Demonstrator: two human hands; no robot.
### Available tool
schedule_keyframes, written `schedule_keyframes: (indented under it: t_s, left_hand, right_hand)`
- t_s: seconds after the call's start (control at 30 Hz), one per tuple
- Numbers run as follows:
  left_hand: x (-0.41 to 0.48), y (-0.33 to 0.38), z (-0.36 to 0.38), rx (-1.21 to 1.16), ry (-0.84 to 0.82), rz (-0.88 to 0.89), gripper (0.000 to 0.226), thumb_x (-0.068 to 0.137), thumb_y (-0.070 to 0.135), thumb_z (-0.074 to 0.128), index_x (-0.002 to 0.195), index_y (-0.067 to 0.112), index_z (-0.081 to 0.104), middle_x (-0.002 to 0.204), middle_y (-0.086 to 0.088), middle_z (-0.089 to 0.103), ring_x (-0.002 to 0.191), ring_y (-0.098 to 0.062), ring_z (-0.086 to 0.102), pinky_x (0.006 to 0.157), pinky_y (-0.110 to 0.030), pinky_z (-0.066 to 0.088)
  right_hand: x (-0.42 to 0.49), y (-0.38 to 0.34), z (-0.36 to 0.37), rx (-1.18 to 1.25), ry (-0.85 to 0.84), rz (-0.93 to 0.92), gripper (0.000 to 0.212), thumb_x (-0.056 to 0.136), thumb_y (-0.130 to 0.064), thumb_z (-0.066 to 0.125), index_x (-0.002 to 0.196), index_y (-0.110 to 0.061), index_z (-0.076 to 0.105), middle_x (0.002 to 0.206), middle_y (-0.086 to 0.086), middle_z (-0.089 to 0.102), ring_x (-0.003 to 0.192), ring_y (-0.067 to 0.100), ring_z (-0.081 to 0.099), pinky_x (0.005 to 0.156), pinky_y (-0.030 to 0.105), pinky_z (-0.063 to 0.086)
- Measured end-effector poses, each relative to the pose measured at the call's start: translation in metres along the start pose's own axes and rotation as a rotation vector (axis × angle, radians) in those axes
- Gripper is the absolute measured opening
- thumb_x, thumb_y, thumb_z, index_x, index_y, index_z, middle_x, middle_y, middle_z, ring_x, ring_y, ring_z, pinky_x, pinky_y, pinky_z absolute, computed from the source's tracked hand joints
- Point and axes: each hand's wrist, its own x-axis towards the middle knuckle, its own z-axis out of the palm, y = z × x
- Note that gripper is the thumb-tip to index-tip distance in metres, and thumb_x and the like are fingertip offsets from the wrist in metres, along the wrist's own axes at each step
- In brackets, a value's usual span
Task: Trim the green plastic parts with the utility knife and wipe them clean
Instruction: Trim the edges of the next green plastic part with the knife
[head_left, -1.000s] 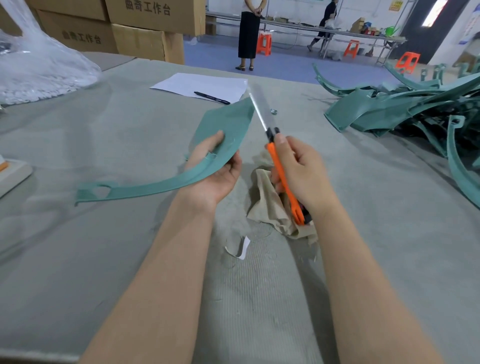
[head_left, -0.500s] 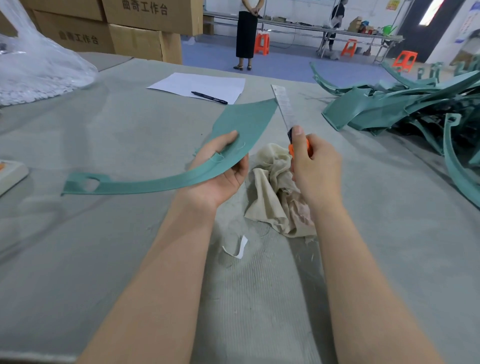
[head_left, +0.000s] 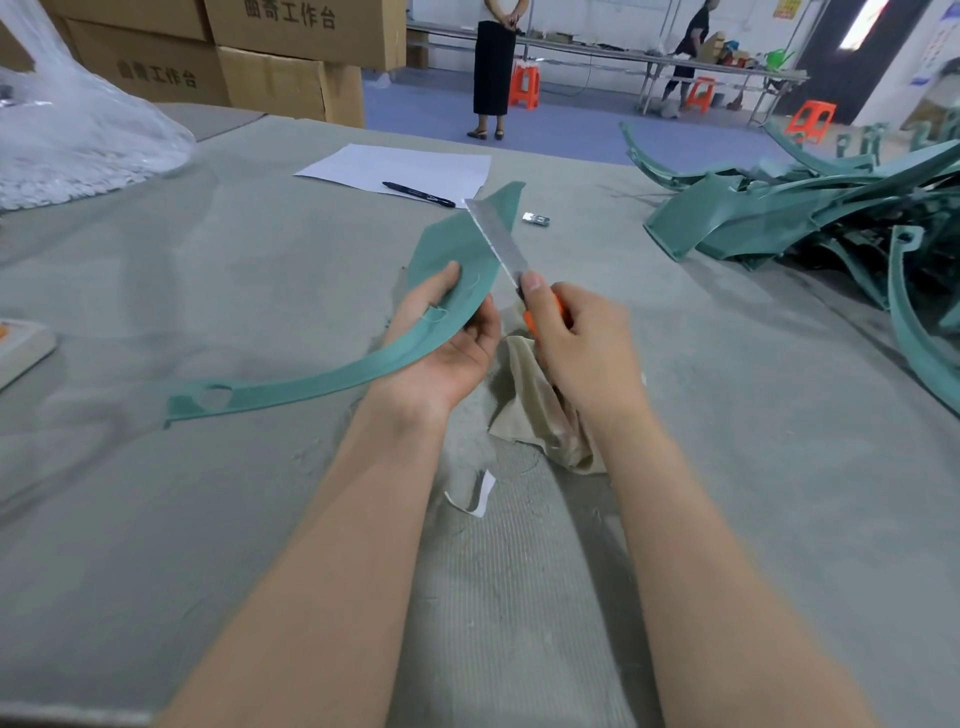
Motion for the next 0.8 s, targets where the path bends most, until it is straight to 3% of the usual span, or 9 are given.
schedule_keyframes:
  t_s: [0.1,0.2,0.4,0.57,0.67,0.8]
  left_hand:
    - [0.0003,0.0036,-0.0027,-0.023,0.003,0.045,0.009,0.092,0.009,0.06,0.083,0.006,0.06,0.073,-0.004,0.062,0.062,-0.012,0.059,0.051,-0.018,0.052]
    - [-0.0003,0.0041,-0.0019,-0.054,-0.017,0.075,0.009,0.092,0.009,0.06,0.083,0.006,0.06,0.074,-0.004,0.063,0.062,-0.013,0.059,0.05,-0.018,0.051]
    - [0.0,0.0018,-0.0004,-0.076,-0.033,0.085,0.007,0.091,0.009,0.06,0.085,0.006,0.061,0.075,-0.005,0.064,0.061,-0.013,0.059,0.05,-0.019,0.051]
    - [-0.0003,-0.0001,0.0004,-0.076,-0.004,0.068,0.007,0.091,0.009,0.061,0.085,0.005,0.062,0.073,-0.006,0.065,0.06,-0.013,0.06,0.051,-0.018,0.052]
    - [-0.0004,-0.0009,0.001,-0.062,0.023,0.05,0.01,0.091,0.009,0.06,0.082,0.005,0.061,0.07,-0.005,0.065,0.059,-0.013,0.06,0.051,-0.018,0.052]
    - [-0.0012,-0.0009,0.0009,-0.075,0.036,0.036,0.01,0.092,0.009,0.06,0.083,0.005,0.061,0.068,-0.006,0.066,0.059,-0.013,0.06,0.052,-0.018,0.052]
  right_hand:
    - [-0.0027,-0.0025,0.0043,-0.018,-0.044,-0.036,0.056,0.097,-0.051,0.045,0.063,-0.007,0.053,0.061,0.015,0.058,0.056,0.026,0.051,0.057,0.038,0.043]
    - [-0.0031,-0.0045,0.0037,0.0,-0.068,-0.058,0.057,0.097,-0.049,0.046,0.063,-0.004,0.051,0.06,0.018,0.056,0.052,0.021,0.046,0.054,0.037,0.039]
    - [-0.0028,-0.0046,0.0036,0.07,-0.09,-0.006,0.052,0.098,-0.047,0.047,0.058,-0.013,0.047,0.045,-0.01,0.046,0.048,0.012,0.044,0.054,0.031,0.038]
    - [-0.0024,-0.0054,0.003,0.099,-0.087,0.037,0.051,0.097,-0.048,0.046,0.058,-0.015,0.048,0.045,-0.015,0.05,0.049,0.011,0.047,0.058,0.034,0.044]
    - [-0.0025,-0.0065,0.0024,0.083,-0.081,0.045,0.056,0.098,-0.049,0.044,0.064,-0.005,0.05,0.045,-0.02,0.052,0.051,0.014,0.048,0.06,0.041,0.048]
    - [-0.0032,-0.0074,0.0015,0.064,-0.078,0.018,0.058,0.097,-0.05,0.044,0.067,-0.001,0.053,0.046,-0.014,0.052,0.051,0.015,0.049,0.059,0.042,0.048]
